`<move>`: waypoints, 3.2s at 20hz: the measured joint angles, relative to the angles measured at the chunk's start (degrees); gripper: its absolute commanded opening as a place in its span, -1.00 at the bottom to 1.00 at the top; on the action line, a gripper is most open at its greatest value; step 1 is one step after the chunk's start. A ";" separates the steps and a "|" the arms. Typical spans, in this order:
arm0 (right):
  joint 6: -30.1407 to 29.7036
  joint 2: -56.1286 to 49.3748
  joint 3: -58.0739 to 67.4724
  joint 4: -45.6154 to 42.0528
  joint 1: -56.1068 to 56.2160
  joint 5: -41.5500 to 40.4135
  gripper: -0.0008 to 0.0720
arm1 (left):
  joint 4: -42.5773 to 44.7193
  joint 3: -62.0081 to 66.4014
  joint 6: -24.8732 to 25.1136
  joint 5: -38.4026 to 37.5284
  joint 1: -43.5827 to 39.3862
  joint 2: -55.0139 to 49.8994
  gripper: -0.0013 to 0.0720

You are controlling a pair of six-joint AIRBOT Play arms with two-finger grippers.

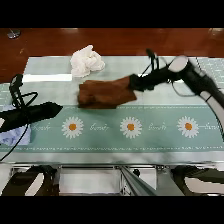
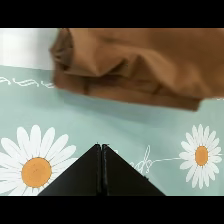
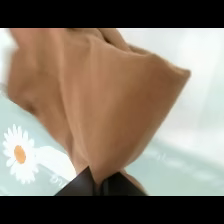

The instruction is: Fold the shirts.

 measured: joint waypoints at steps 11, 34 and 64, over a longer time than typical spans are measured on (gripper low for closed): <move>7.63 3.32 36.15 -20.57 -22.08 31.63 -0.90 | 0.00 0.00 0.00 0.00 0.00 0.00 -0.89; 12.28 34.38 -13.03 -40.26 -64.15 22.27 -0.61 | 0.17 10.32 0.72 1.22 1.33 -4.94 -0.90; 12.87 8.66 -18.60 -33.27 -8.81 5.99 -0.90 | 21.70 27.21 -9.11 -5.84 -11.50 -31.50 -0.89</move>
